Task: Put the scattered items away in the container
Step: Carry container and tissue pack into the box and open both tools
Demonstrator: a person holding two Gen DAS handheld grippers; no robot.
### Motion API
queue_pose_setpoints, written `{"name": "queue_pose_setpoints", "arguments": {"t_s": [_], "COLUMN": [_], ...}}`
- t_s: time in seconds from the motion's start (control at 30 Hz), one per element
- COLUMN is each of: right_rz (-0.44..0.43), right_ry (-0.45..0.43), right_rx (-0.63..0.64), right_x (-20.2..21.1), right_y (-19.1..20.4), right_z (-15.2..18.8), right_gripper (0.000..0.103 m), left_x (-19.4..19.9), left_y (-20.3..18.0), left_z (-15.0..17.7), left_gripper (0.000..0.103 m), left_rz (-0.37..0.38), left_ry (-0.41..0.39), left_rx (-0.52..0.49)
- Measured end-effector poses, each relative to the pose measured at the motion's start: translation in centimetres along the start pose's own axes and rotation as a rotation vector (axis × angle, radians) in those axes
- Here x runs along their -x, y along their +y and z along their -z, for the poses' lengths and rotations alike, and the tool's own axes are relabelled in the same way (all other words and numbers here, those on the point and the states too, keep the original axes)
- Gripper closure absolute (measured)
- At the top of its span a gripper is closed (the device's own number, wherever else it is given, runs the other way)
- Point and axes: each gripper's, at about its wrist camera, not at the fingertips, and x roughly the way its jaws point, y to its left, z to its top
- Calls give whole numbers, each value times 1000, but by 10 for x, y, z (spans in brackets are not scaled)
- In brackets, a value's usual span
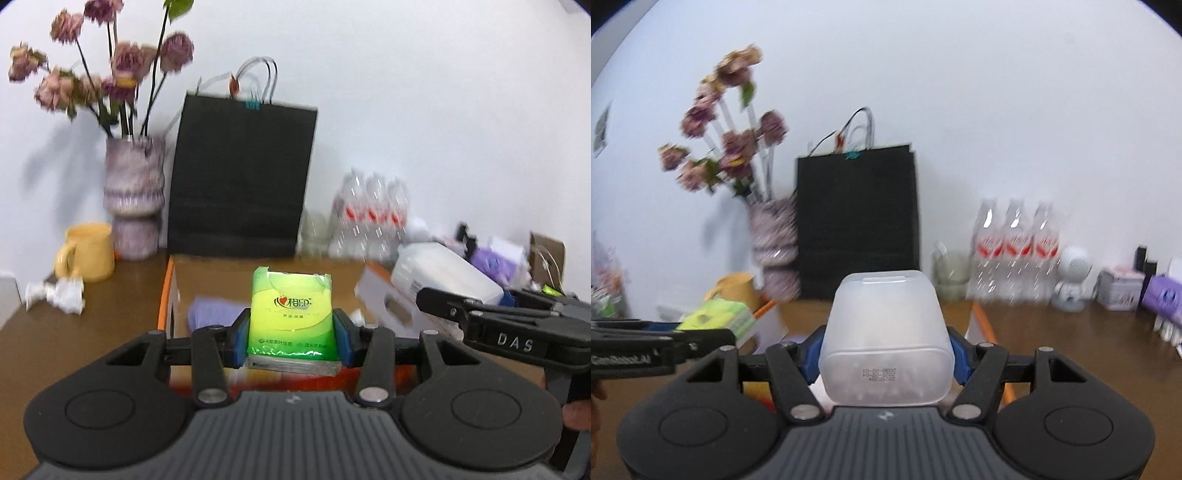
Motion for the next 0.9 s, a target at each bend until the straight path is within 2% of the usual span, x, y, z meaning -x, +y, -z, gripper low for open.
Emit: {"name": "queue_pose_setpoints", "arguments": {"t_s": [0.13,0.23,0.37,0.5,0.63,0.67,0.7,0.73,0.77,0.8,0.9], "right_rz": [7,22,38,35,33,29,20,9,5,4,8], "right_ry": [25,80,163,214,229,239,261,278,292,302,308], "right_rx": [-37,-41,-50,-60,-49,-45,-37,-31,-26,-16,6], "right_x": [-41,-77,-121,-146,-151,-151,-152,-152,-151,-150,-143], "right_y": [-15,-23,-34,-41,-40,-40,-39,-38,-38,-37,-35], "right_z": [-16,-16,-8,0,3,3,3,2,1,0,-6], "right_gripper": [39,39,39,39,39,39,37,20,8,0,0], "left_x": [-39,-74,-113,-130,-134,-135,-135,-134,-132,-130,-124], "left_y": [1,5,12,24,28,28,28,28,27,25,19], "left_z": [-20,-24,-16,-8,-3,-3,-2,-2,-3,-4,-8], "left_gripper": [58,58,58,58,57,54,40,28,5,0,0], "left_rz": [-49,-66,-104,-139,-148,-148,-153,-167,-190,-212,-236], "left_ry": [-36,7,93,145,168,177,182,181,174,163,156], "left_rx": [64,93,81,91,97,99,105,114,118,110,56]}}
